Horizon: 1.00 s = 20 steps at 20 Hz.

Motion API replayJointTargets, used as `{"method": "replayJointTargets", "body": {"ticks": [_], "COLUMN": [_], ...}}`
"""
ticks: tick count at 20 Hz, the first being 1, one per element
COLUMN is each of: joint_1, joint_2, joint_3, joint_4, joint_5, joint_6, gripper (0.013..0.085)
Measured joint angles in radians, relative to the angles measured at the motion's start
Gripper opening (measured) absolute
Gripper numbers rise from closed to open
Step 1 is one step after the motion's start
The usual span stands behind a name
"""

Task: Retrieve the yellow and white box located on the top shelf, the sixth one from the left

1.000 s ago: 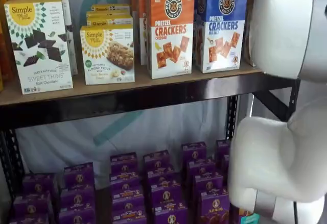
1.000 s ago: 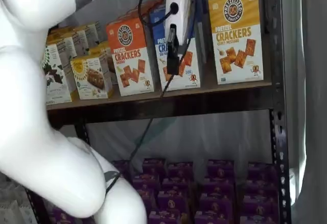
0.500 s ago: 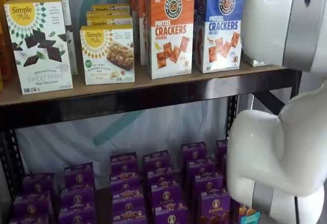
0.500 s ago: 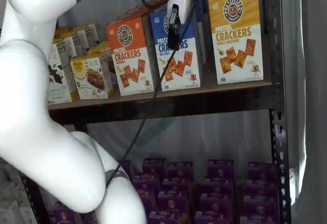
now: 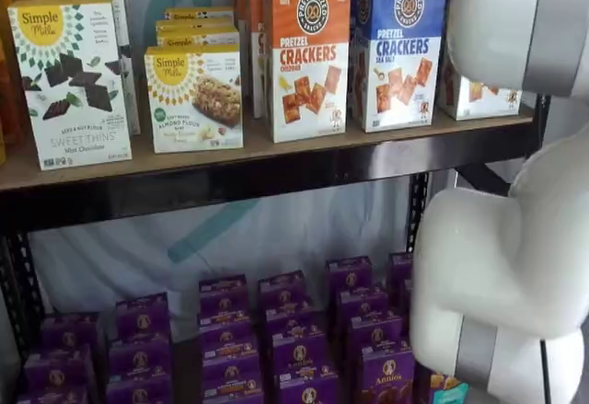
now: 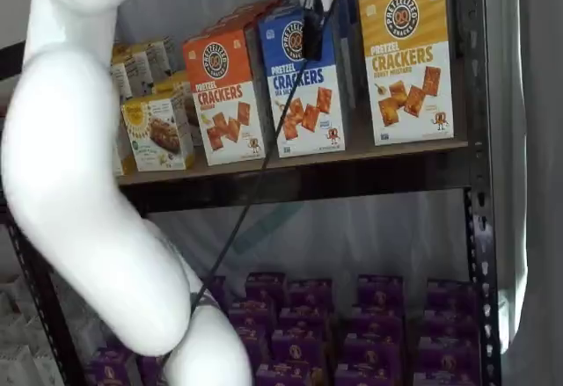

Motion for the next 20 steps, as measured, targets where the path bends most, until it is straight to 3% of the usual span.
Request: {"method": "replayJointTargets", "body": {"ticks": [3, 10, 16, 20], "joint_1": [0.018, 0.047, 0.054, 0.061], "joint_2": [0.046, 0.131, 0.204, 0.256], "joint_3": [-0.066, -0.183, -0.272, -0.338], "joint_4": [-0.030, -0.048, -0.017, -0.027], "joint_5": [0.027, 0.020, 0.026, 0.017], "joint_6": [0.012, 0.038, 0.067, 0.069], "gripper": [0.0850, 0.0850, 0.0850, 0.0850]}}
